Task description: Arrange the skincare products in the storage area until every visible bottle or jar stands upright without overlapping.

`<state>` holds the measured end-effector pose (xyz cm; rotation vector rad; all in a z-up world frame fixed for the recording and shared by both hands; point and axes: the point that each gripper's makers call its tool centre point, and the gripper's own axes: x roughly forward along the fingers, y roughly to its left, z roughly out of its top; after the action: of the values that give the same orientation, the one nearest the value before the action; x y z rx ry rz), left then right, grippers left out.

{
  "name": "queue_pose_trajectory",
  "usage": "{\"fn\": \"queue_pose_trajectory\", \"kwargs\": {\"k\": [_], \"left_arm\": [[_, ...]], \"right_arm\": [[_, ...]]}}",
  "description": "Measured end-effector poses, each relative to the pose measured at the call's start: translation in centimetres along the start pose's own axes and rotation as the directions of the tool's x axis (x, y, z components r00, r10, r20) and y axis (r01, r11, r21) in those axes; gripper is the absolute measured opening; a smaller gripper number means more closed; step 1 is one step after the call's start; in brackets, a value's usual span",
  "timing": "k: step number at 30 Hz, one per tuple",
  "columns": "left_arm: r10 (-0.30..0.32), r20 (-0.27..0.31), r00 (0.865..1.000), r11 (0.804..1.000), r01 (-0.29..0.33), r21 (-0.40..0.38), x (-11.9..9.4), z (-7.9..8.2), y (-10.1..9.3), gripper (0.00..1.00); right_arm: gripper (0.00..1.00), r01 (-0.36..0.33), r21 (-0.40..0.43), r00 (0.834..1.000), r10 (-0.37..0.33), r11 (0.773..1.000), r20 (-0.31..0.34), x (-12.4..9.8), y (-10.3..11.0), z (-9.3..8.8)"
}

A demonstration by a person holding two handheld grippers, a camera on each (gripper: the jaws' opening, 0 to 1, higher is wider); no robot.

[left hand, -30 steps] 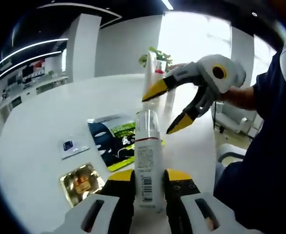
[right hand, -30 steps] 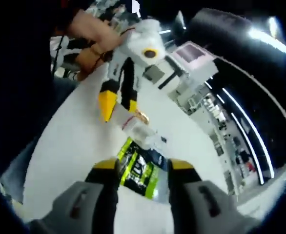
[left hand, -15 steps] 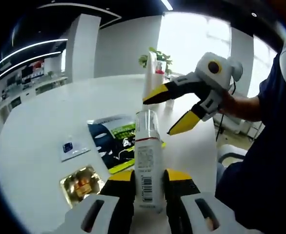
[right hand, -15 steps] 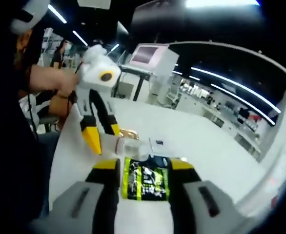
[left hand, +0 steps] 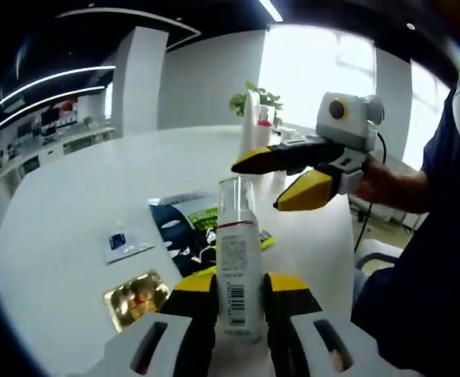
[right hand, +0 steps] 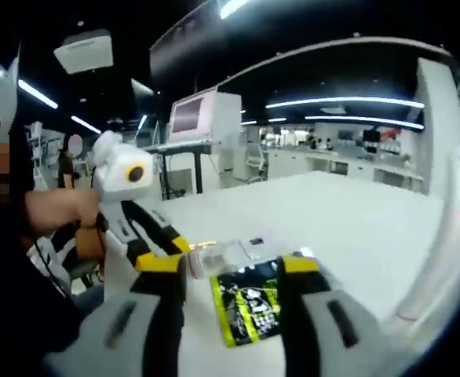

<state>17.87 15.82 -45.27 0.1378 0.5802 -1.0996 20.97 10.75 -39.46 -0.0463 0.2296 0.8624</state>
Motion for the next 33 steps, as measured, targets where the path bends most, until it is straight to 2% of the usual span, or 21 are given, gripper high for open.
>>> {"fn": "queue_pose_trajectory", "kwargs": {"k": [3,4,10,12,16,21,24,28,33], "left_arm": [[0.004,0.002,1.0,1.0,-0.004,-0.003,-0.1,0.0,0.1,0.22],[0.015,0.007,1.0,1.0,-0.015,0.002,-0.1,0.0,0.3,0.22],[0.019,0.014,1.0,1.0,-0.019,-0.001,-0.3,0.2,0.3,0.22],[0.018,0.018,1.0,1.0,-0.018,-0.005,-0.4,0.3,0.3,0.22],[0.025,0.026,0.999,1.0,-0.025,-0.006,-0.4,0.5,0.5,0.22],[0.038,0.03,0.999,0.999,-0.038,-0.004,-0.3,0.6,0.6,0.22],[0.04,0.033,0.999,0.999,-0.04,0.0,-0.3,0.7,0.5,0.22],[0.059,0.048,0.997,0.998,-0.059,0.014,-0.4,1.1,0.6,0.22],[0.074,0.056,0.996,0.997,-0.075,0.012,-0.6,1.2,0.9,0.22]], "right_arm": [[0.46,0.001,0.072,1.0,-0.002,0.997,0.004,0.3,0.0,-0.2],[0.47,-0.004,0.106,1.0,0.001,0.994,0.028,0.5,0.1,-0.1],[0.51,-0.006,0.21,0.998,-0.006,0.978,0.055,1.1,0.3,-0.5],[0.55,-0.001,0.271,0.996,-0.022,0.963,0.083,1.2,0.2,-0.3],[0.68,0.001,0.379,0.988,-0.058,0.926,0.141,1.3,-0.3,0.2],[0.73,-0.045,0.485,0.978,-0.061,0.874,0.2,1.6,-0.2,0.8],[0.75,-0.045,0.52,0.974,-0.078,0.853,0.212,1.9,-0.4,0.8],[0.9,-0.032,0.573,0.969,-0.115,0.819,0.218,2.3,-0.4,0.7],[0.99,-0.052,0.649,0.952,-0.16,0.759,0.263,2.3,-0.5,1.3]]}}
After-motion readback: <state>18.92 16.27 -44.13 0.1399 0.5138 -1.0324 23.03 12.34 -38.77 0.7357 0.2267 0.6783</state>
